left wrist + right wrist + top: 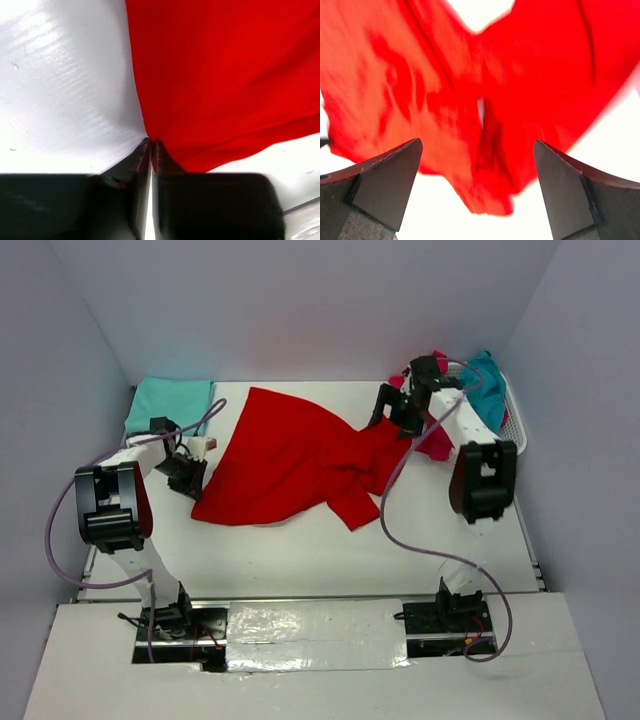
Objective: Fold and stack the t-shirts
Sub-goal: Flatten out the tshirt
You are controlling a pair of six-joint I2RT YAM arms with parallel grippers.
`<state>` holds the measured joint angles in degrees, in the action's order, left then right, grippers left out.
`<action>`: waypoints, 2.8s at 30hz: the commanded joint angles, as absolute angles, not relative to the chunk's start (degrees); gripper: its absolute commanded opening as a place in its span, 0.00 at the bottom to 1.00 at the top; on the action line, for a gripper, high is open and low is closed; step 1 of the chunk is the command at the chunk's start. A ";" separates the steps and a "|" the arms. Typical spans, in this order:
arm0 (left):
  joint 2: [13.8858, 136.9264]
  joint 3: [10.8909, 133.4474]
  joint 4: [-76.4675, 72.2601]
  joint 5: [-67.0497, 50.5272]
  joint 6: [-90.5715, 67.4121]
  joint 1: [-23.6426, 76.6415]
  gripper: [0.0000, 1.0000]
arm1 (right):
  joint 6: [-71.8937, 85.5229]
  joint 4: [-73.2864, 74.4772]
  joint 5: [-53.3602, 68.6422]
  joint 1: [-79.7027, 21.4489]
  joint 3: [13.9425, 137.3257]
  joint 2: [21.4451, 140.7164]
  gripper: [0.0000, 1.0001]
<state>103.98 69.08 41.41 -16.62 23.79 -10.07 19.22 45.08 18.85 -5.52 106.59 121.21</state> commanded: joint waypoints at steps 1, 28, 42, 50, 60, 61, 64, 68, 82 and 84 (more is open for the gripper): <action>101.34 68.56 43.24 -18.10 23.82 -10.81 0.36 | 14.86 42.11 12.68 -7.46 92.50 101.84 1.00; 103.53 62.14 43.60 -15.73 20.74 -10.20 0.57 | 14.15 34.71 -1.91 -29.44 65.31 104.85 0.51; 102.23 66.16 46.49 -20.40 23.81 -11.33 0.00 | 13.62 42.09 -4.24 -28.05 69.34 99.07 0.00; 94.58 70.84 54.13 -19.51 29.96 -18.98 0.00 | 19.33 36.21 24.15 -12.31 49.15 73.87 0.00; 112.55 112.17 58.45 -30.67 19.53 -15.22 0.00 | 24.44 38.44 47.46 -7.21 95.42 99.43 0.00; 116.42 120.59 58.10 -30.59 17.08 -14.86 0.00 | 25.48 41.45 45.89 -5.99 107.02 111.59 0.00; 128.56 154.77 50.66 -26.75 6.37 -14.33 0.00 | 45.21 40.74 48.48 -1.43 167.87 135.51 0.00; 110.08 130.59 16.87 -21.79 -3.59 -16.43 0.00 | 63.91 7.87 48.45 5.00 144.30 125.03 0.00; 85.21 102.63 23.53 -35.68 8.93 -16.88 0.00 | 34.81 18.73 38.85 6.07 91.32 76.67 0.00; 81.40 95.93 27.93 -34.46 12.38 -17.05 0.00 | 32.63 19.33 37.54 5.37 83.01 67.36 0.00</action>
